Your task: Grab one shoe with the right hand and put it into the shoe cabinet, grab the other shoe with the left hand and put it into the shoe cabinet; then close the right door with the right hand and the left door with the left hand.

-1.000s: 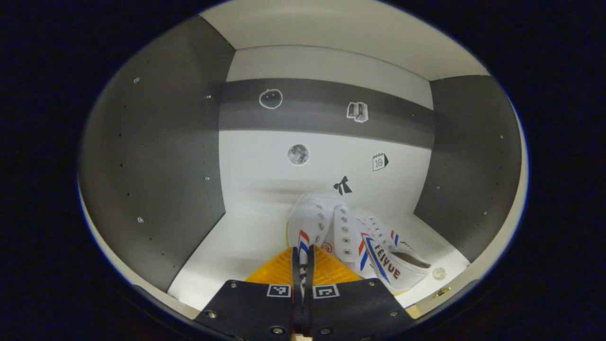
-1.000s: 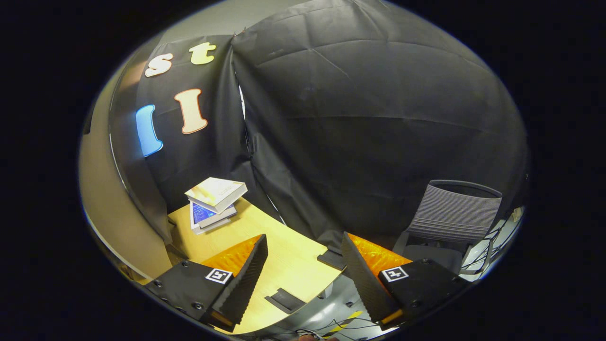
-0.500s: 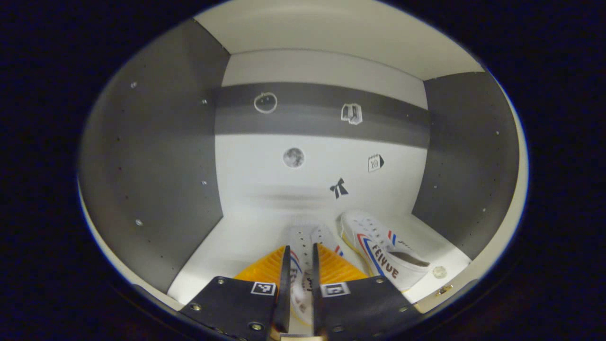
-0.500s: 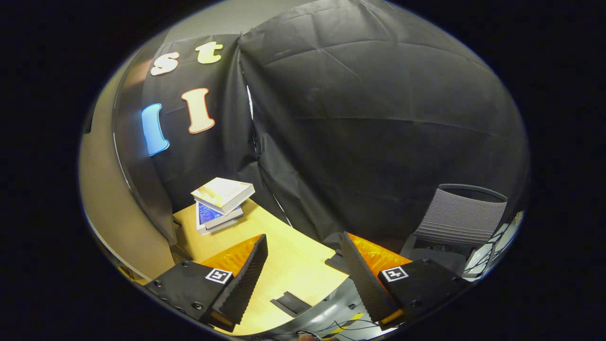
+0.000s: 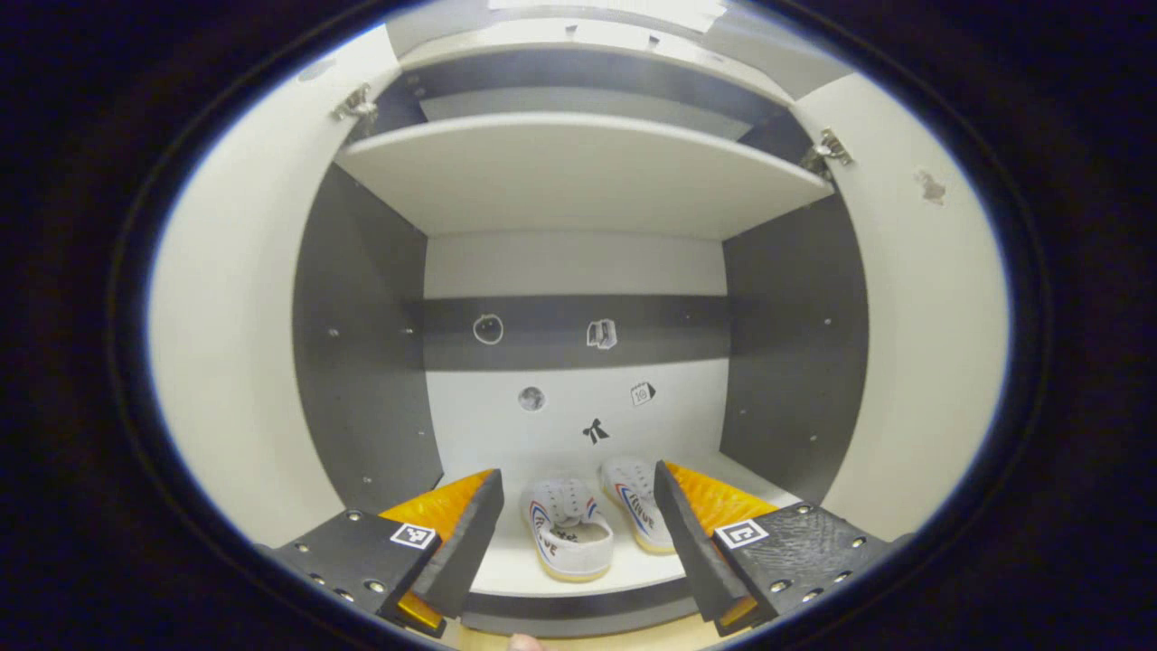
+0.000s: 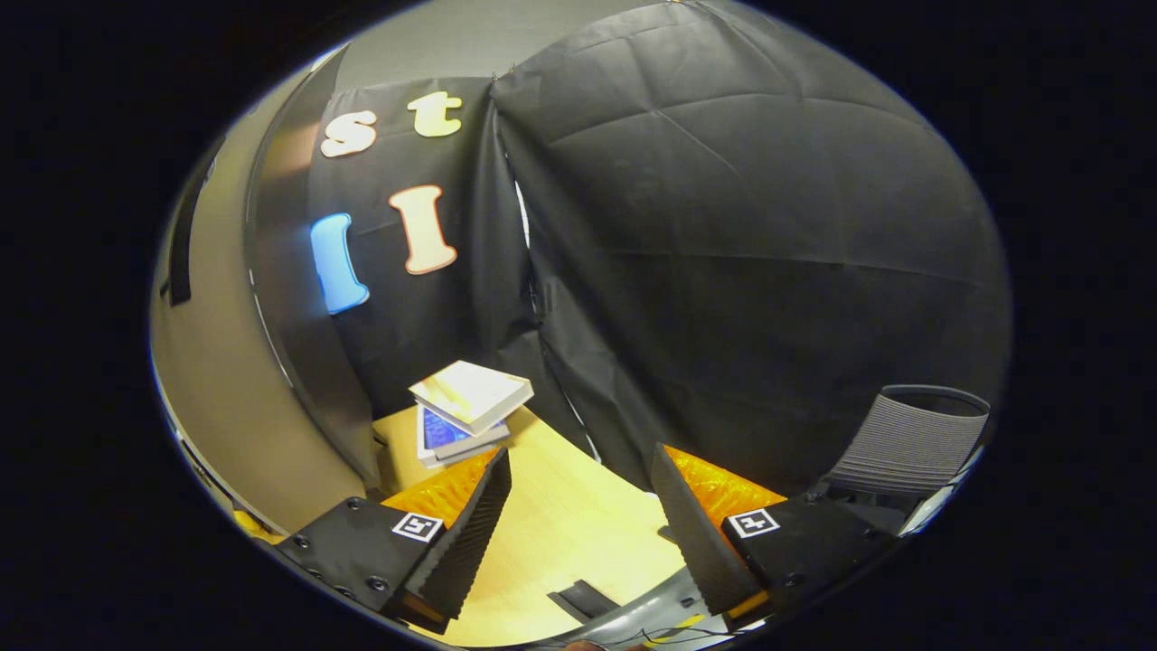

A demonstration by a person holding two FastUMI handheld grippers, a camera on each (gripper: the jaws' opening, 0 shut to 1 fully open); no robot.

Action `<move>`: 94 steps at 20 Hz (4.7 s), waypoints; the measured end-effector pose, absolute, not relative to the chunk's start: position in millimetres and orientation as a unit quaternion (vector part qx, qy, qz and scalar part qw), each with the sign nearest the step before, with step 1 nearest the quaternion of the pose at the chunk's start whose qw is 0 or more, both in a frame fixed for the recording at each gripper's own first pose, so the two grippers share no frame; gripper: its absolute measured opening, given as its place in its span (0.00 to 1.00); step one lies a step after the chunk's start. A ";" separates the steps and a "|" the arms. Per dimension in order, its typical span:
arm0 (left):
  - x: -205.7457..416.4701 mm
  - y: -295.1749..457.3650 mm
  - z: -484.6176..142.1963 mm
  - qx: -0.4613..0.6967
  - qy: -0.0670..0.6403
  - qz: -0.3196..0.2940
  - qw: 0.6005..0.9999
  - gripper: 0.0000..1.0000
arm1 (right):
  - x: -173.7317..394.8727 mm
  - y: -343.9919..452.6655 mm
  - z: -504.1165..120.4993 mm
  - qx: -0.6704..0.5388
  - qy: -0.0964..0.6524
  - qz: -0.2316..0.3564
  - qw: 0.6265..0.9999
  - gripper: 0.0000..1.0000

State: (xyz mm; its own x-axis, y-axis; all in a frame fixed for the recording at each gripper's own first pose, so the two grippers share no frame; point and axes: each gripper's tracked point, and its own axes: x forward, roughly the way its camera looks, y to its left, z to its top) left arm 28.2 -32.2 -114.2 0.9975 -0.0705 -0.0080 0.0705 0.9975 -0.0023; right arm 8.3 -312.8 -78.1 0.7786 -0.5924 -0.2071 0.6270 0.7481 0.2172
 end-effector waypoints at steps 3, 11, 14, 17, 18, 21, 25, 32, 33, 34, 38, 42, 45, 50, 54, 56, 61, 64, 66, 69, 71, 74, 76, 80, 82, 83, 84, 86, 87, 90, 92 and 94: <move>3.2 -28.9 -110.2 0.000 -0.015 -0.019 1.000 0.94 | 21.7 -301.0 -52.1 0.145 0.045 -0.295 0.943 0.98; -101.9 -6.2 -127.1 0.034 -0.035 0.058 0.997 0.95 | 58.8 -264.7 40.1 0.142 -0.033 -0.203 0.968 0.98; -122.2 -4.6 -153.9 0.030 -0.015 0.061 0.998 0.94 | 66.0 -252.9 74.1 0.135 -0.067 -0.177 0.972 0.98; -137.9 -1.1 -178.7 0.019 0.002 0.058 0.998 0.95 | 71.0 -237.7 102.1 0.123 -0.092 -0.155 0.976 0.98; -140.6 0.2 -186.4 0.021 0.010 0.059 0.998 0.95 | 71.1 -230.5 110.7 0.120 -0.100 -0.146 0.977 1.00; -142.5 5.6 -196.7 0.012 0.027 0.057 0.998 0.94 | 70.4 -215.2 130.7 0.103 -0.117 -0.125 0.980 0.98; -143.9 11.9 -199.2 -0.017 0.033 0.050 0.998 0.95 | 66.4 -214.1 136.0 0.078 -0.119 -0.148 0.979 0.97; -143.1 11.9 -206.6 -0.024 0.046 0.020 0.998 0.94 | 60.3 -181.6 143.1 0.022 -0.111 -0.151 0.982 0.95; -143.6 11.8 -205.9 -0.026 0.045 0.016 0.999 0.94 | 60.8 -174.2 141.9 0.025 -0.109 -0.149 0.983 0.95; -144.5 11.5 -204.9 -0.029 0.046 0.010 0.998 0.95 | 61.8 -166.2 140.4 0.031 -0.106 -0.144 0.983 0.95; -147.5 16.7 -204.6 -0.034 0.046 -0.006 0.998 0.95 | 71.0 -126.3 139.0 0.046 -0.098 -0.116 0.987 0.95; -154.1 34.9 -203.9 -0.035 0.053 -0.012 0.998 0.94 | 92.3 -78.2 134.3 0.073 -0.080 -0.086 0.990 0.95; -159.1 50.0 -203.2 -0.046 0.063 -0.012 0.997 0.95 | 114.4 -40.1 145.6 0.084 -0.081 -0.057 0.992 0.96; -179.5 70.3 -195.0 -0.043 0.042 -0.006 0.998 0.95 | 122.4 -24.0 149.0 0.056 -0.078 -0.075 0.993 0.98; -209.2 83.7 -194.8 -0.066 0.013 -0.007 0.998 0.95 | 102.0 -23.0 129.0 0.071 -0.077 -0.077 0.992 0.98; -222.4 98.4 -201.2 -0.075 0.008 0.001 0.997 0.95 | 91.8 -29.5 114.3 0.063 -0.063 -0.085 0.992 0.98; -252.4 171.4 -200.3 -0.052 0.008 0.075 0.996 0.94 | 71.4 -40.8 89.5 0.045 -0.040 -0.094 0.994 0.98; -253.0 216.6 -181.7 -0.086 -0.009 0.110 0.990 0.94 | 62.2 -46.8 73.5 0.051 -0.025 -0.101 0.993 0.98; -248.6 247.4 -166.2 -0.093 -0.024 0.125 0.988 0.95 | 57.3 -50.5 65.6 0.061 -0.017 -0.109 0.992 0.98; -228.9 282.2 -138.2 -0.088 -0.045 0.128 0.987 0.96 | 49.4 -56.2 56.9 0.072 -0.005 -0.120 0.990 0.98; -210.9 291.0 -123.4 -0.089 -0.051 0.114 0.988 0.94 | 43.8 -63.5 53.6 0.072 -0.003 -0.133 0.989 0.98; -182.9 299.3 -106.3 -0.081 -0.053 0.090 0.991 0.94 | 34.5 -69.0 49.9 0.076 -0.002 -0.147 0.986 0.98; -164.0 295.8 -96.8 -0.079 -0.053 0.065 0.993 0.94 | 27.6 -72.6 47.1 0.076 -0.003 -0.156 0.985 0.98; -135.6 283.7 -93.1 -0.055 -0.037 0.035 0.997 0.95 | 10.2 -84.3 34.6 0.081 0.012 -0.175 0.981 0.98; -132.9 284.1 -93.0 -0.056 -0.037 0.031 0.997 0.94 | 3.0 -89.7 29.6 0.088 0.017 -0.185 0.979 0.98; -132.7 285.2 -94.5 -0.065 -0.033 0.031 0.997 0.93 | 0.9 -92.7 27.6 0.090 0.019 -0.190 0.977 0.98; -131.7 284.1 -97.9 -0.071 -0.029 0.029 0.997 0.93 | 0.6 -94.3 25.5 0.092 0.021 -0.193 0.977 0.98; -130.8 277.1 -99.7 -0.077 -0.021 0.026 0.996 0.95 | 1.9 -92.3 21.3 0.095 0.028 -0.193 0.976 0.98; -130.8 270.9 -99.1 -0.076 -0.020 0.022 0.997 0.94 | 3.5 -89.0 20.9 0.096 0.030 -0.190 0.977 0.98; -129.7 243.5 -96.4 -0.071 -0.015 0.004 0.997 0.96 | 13.1 -73.5 21.9 0.097 0.031 -0.174 0.979 0.98; -128.1 221.4 -94.2 -0.064 -0.016 -0.001 0.998 0.96 | 21.3 -59.6 22.9 0.093 0.036 -0.161 0.982 0.98; -126.2 201.0 -93.3 -0.062 -0.014 0.008 0.998 0.94 | 27.6 -48.2 26.8 0.091 0.036 -0.149 0.984 0.98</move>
State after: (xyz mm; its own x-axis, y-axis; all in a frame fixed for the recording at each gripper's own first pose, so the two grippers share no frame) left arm -126.2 201.0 -93.3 0.9995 0.0184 0.0265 -0.0150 0.9921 -0.1246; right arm 27.6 -48.2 26.8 0.9530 -0.2867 -0.0979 0.2997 0.9392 0.1676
